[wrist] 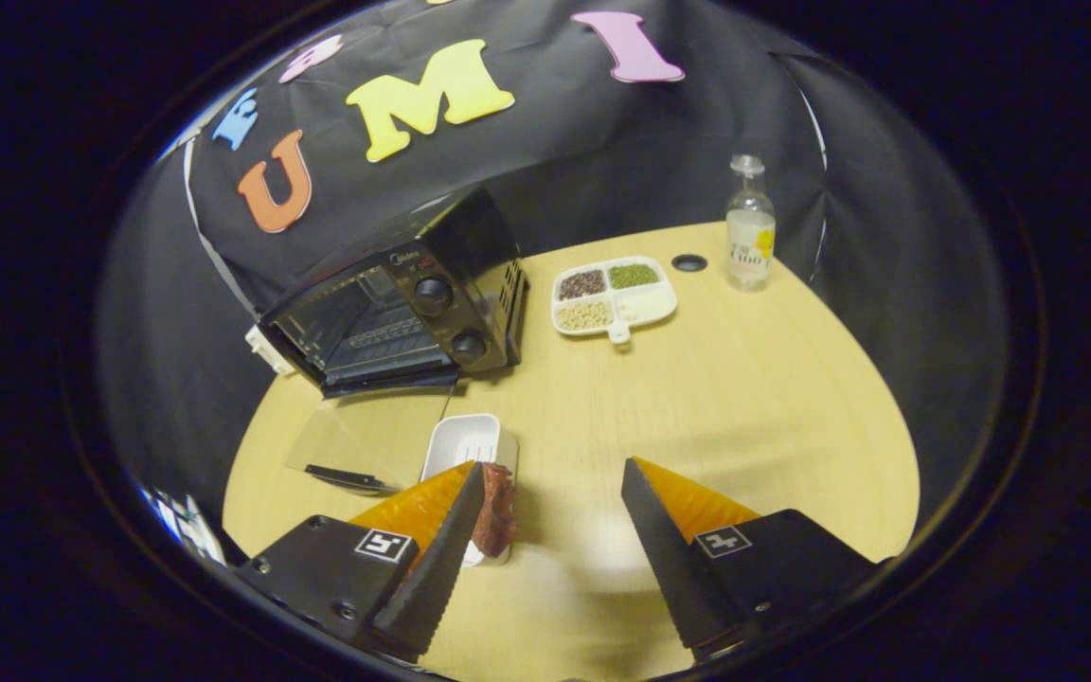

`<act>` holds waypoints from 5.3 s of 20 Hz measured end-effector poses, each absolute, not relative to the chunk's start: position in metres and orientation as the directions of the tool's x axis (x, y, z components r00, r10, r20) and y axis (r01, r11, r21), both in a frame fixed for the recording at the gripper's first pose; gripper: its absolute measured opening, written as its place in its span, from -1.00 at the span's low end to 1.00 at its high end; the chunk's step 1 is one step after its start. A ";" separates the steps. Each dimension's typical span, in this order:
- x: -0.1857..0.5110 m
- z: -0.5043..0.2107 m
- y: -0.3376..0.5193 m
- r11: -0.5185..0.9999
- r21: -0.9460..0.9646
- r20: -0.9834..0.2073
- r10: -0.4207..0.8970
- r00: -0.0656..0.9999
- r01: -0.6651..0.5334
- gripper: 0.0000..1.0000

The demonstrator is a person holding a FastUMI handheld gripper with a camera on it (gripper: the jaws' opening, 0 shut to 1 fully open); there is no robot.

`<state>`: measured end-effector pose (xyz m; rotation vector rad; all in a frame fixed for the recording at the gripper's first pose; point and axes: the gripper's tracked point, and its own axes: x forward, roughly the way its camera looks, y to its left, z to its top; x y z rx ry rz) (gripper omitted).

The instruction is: Open the toaster oven, put the food inside, and close the toaster oven door.

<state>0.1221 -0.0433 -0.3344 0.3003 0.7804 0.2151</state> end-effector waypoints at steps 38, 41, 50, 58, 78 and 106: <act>0.202 -0.274 0.155 0.550 0.834 -0.348 0.460 0.817 0.046 -0.70; 0.225 -0.283 0.174 0.515 0.855 -0.316 0.429 0.846 0.058 -0.69; 0.287 -0.317 0.221 0.434 0.888 -0.291 0.279 0.915 0.150 -0.69; 0.334 -0.336 0.237 0.482 0.856 -0.307 0.180 0.935 0.189 -0.69; 0.326 -0.335 0.210 0.939 0.327 -0.346 0.015 0.938 0.106 0.65; 0.088 -0.341 0.181 0.989 -0.034 -0.488 0.110 0.866 -0.145 0.76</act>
